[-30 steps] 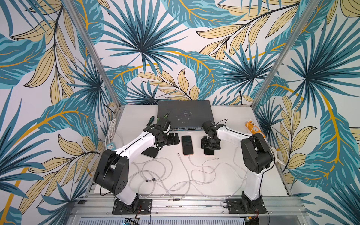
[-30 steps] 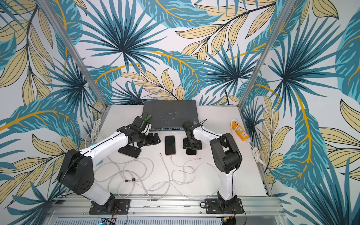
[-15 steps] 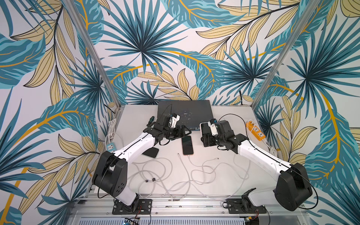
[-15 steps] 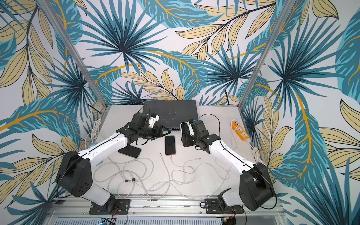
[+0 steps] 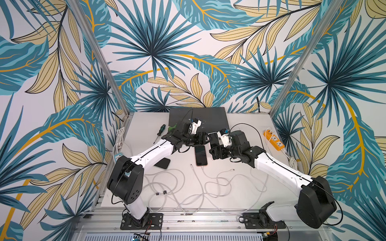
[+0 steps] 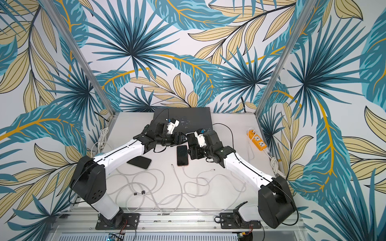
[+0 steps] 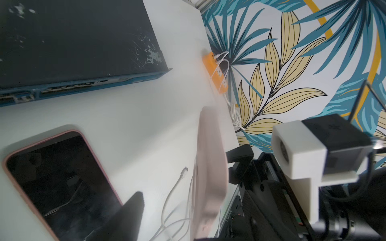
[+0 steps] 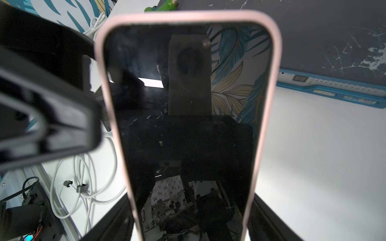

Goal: Plug the charging cable into the phone
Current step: Pick up the phone at the center of the board.

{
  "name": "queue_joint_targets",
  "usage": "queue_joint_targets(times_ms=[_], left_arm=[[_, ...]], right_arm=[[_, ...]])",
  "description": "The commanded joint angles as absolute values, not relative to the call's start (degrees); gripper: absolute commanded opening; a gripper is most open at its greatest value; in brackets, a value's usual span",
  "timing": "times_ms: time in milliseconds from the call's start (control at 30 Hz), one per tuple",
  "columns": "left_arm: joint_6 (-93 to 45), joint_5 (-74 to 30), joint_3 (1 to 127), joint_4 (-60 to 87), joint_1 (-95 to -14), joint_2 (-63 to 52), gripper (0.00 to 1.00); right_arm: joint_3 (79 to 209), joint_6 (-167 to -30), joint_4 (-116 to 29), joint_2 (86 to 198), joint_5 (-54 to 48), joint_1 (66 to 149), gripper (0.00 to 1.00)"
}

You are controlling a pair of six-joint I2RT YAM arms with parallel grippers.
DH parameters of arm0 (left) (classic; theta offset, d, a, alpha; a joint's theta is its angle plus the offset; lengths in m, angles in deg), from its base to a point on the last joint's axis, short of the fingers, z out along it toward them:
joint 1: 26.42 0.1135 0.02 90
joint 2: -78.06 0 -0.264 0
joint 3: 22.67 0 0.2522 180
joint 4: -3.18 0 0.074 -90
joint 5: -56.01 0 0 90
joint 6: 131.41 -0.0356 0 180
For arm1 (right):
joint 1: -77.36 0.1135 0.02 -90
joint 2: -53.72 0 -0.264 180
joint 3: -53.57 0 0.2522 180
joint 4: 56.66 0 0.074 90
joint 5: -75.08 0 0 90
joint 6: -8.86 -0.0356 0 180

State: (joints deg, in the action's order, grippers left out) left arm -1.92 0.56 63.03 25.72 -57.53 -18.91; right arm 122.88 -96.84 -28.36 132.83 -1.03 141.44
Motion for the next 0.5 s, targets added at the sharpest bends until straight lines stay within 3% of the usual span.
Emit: queue_joint_targets(times_ms=[0,267,467], left_arm=[[-2.8,-0.49,65.08,25.19,-58.44,-20.84,0.75],[-3.63,-1.01,67.23,26.18,-59.55,-23.02,0.59],[-3.81,0.61,67.33,25.35,-59.64,-23.37,0.31]], right_arm=[[124.95,-97.27,-30.82,132.04,1.51,141.79,0.62],[125.68,-97.75,-30.85,132.27,1.82,141.96,0.62],[126.28,-98.05,-30.78,133.24,2.18,141.92,0.62]])
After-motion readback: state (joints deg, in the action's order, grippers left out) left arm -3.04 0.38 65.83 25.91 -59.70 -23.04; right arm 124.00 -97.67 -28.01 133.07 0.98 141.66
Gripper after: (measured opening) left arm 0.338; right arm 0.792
